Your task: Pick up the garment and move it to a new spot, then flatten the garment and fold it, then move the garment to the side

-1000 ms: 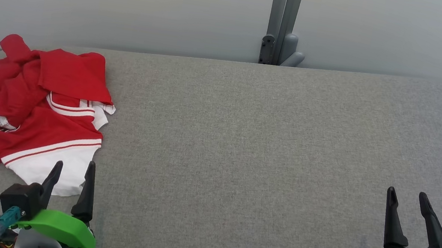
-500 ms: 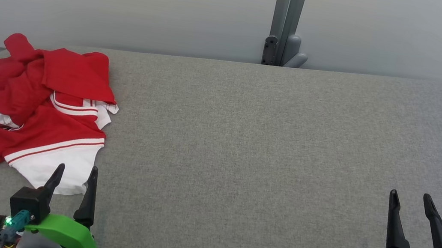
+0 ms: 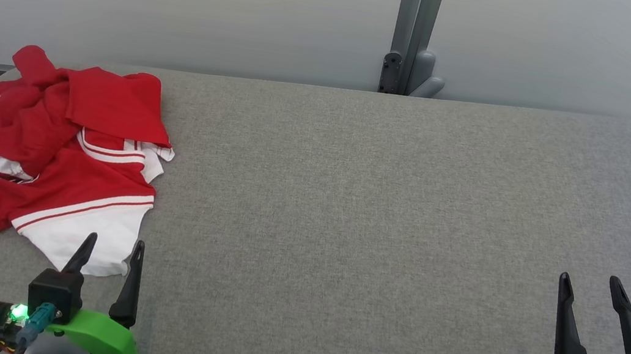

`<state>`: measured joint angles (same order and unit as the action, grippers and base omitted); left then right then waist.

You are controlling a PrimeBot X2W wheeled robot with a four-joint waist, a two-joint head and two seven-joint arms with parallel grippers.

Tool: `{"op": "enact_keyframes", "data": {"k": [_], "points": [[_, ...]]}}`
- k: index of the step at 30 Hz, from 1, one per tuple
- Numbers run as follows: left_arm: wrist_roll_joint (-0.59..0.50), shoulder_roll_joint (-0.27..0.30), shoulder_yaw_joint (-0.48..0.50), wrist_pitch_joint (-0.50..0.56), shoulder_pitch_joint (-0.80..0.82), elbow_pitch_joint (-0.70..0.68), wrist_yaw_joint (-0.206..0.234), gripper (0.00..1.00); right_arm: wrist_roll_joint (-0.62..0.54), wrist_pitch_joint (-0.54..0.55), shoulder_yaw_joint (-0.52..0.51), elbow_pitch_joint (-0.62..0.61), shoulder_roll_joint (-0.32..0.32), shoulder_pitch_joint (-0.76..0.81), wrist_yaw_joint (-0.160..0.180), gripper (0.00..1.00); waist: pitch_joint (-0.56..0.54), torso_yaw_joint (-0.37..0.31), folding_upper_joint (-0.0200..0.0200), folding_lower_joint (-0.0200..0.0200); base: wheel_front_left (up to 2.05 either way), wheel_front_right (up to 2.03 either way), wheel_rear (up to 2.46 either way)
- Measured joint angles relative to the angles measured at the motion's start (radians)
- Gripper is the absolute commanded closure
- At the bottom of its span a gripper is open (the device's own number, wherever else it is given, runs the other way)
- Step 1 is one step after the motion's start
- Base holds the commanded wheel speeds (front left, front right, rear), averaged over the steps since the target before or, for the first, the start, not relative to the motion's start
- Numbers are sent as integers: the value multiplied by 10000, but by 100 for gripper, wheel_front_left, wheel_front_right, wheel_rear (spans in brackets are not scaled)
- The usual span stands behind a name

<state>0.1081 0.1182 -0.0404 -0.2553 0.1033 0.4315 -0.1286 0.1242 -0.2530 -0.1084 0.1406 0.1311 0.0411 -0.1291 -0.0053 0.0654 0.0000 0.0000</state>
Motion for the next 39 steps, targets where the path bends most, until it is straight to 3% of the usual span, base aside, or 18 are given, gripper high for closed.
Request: {"op": "enact_keyframes", "data": {"k": [25,31,39], "points": [[-324,77,-161,-69,165,205,-2,0,-221,-90,-73,-27,-6,56,-13,0,0,179,0,0,0,0,0],[-293,-13,-169,-71,427,198,-2,0,-211,-96,-12,-82,-6,160,-13,0,12,718,0,0,0,0,0],[-234,-31,21,-71,498,222,0,0,-194,-98,479,-44,4,-220,-15,0,30,2093,0,0,0,0,0]]}}
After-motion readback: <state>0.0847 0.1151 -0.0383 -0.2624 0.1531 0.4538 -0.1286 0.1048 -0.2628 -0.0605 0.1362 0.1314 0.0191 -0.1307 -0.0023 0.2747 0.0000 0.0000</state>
